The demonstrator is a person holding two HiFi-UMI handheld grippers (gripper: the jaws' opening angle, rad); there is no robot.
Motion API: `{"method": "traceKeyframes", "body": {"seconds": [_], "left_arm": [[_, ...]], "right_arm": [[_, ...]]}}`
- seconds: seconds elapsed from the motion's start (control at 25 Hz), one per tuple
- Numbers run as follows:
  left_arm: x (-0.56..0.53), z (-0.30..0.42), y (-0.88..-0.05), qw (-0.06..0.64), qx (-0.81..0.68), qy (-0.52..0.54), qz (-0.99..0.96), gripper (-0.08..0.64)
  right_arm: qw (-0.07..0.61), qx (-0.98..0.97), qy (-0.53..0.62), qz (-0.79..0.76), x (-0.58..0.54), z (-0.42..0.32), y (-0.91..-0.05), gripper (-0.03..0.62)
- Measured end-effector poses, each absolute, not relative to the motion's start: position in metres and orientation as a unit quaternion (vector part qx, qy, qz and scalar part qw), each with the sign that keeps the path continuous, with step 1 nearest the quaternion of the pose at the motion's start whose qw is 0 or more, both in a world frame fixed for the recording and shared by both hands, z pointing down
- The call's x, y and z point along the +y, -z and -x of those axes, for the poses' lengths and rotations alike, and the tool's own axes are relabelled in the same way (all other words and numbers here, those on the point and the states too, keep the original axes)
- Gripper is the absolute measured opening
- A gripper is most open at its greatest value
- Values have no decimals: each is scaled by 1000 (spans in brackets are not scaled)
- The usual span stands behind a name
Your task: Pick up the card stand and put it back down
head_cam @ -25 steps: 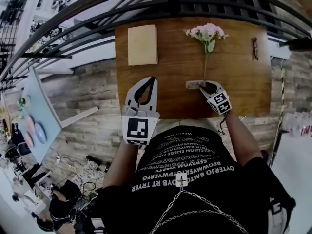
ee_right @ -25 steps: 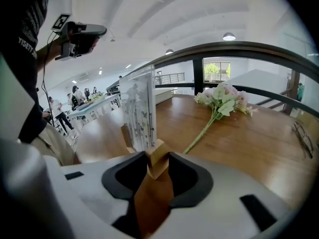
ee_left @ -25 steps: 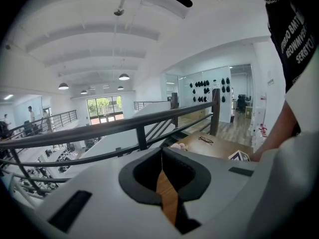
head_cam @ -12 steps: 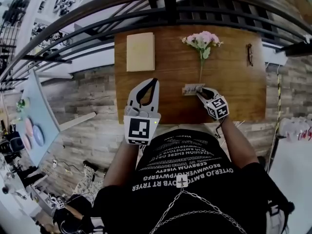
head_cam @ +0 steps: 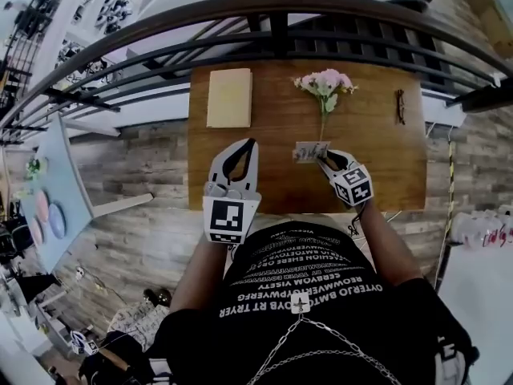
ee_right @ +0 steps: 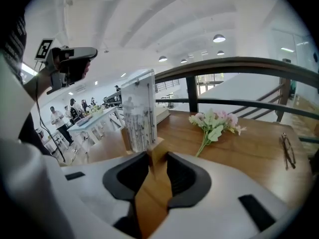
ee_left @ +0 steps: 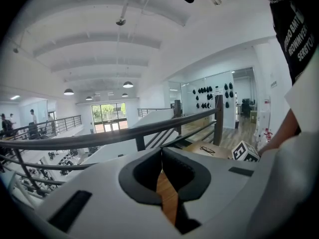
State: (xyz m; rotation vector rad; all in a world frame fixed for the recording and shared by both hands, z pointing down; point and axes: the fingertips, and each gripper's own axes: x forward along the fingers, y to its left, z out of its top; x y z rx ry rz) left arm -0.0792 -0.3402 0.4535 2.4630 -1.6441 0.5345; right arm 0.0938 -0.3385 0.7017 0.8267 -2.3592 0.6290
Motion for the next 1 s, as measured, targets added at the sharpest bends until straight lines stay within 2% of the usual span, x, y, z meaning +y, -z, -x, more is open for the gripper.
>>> {"method": "traceKeyframes", "body": {"seconds": [1.0], "left_arm": [[-297, 55, -422, 39, -564, -155, -810, 28]], "right_arm": [[205, -909, -151, -329, -356, -102, -497, 120]]}}
